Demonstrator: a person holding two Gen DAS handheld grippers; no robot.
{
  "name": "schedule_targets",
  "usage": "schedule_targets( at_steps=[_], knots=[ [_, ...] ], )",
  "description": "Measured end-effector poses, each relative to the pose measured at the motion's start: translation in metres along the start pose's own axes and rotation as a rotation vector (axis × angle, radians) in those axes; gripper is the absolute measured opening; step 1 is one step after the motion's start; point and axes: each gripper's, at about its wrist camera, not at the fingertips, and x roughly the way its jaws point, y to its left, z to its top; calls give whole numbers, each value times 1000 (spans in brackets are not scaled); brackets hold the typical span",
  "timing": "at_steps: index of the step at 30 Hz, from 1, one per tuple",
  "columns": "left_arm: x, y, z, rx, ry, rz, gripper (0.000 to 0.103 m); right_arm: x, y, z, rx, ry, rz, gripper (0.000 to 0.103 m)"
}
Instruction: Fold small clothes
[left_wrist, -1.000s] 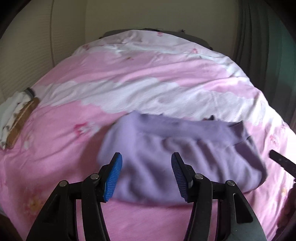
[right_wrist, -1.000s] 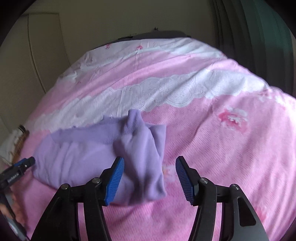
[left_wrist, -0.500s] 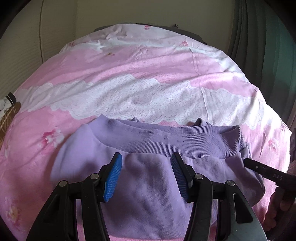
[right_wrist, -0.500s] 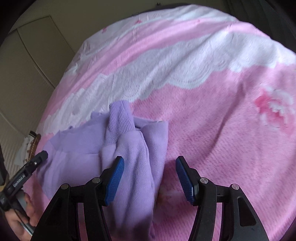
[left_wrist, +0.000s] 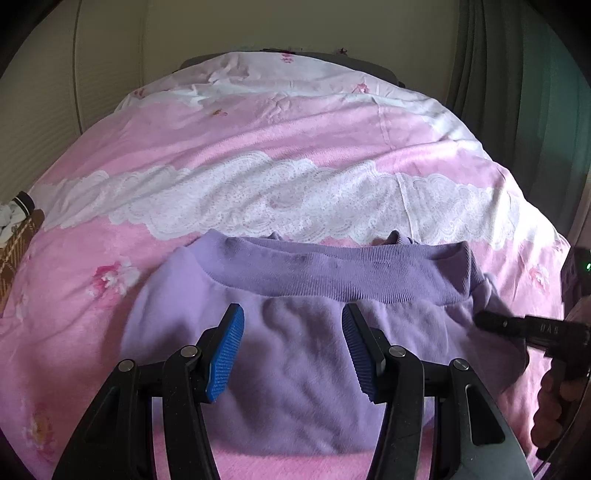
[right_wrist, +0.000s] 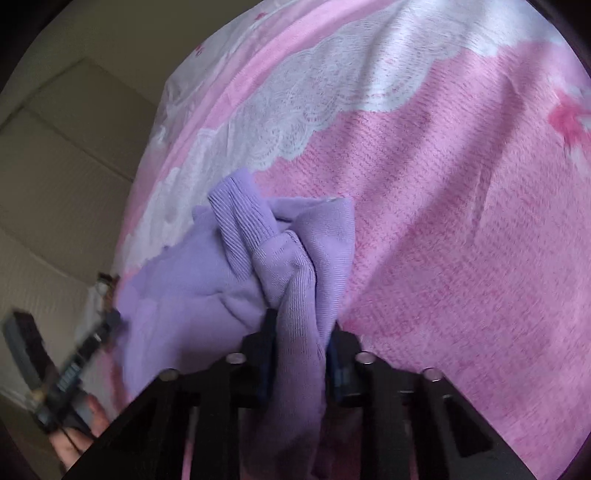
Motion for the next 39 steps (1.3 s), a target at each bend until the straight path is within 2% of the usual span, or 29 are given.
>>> schedule_targets(
  at_steps=[7, 11, 16, 21, 30, 39],
  knots=[
    [-31, 28, 5, -31, -20, 21, 55, -23, 61, 1, -94, -53, -152, 18],
    [-53, 51, 7, -46, -33, 35, 57, -33, 107, -2, -152, -78, -277, 18],
    [-78, 81, 6, -65, -61, 53, 58, -44, 156, -7, -208, -125, -382, 17],
    [-101, 123, 3, -112, -85, 67, 59, -36, 213, -15, -244, -166, -454, 17],
    [-126, 202, -10, -226, -118, 73, 62, 20, 305, -37, -333, -193, -574, 17],
    [-126, 253, -32, -279, -109, 92, 62, 104, 352, -71, -434, -129, -705, 18]
  ],
)
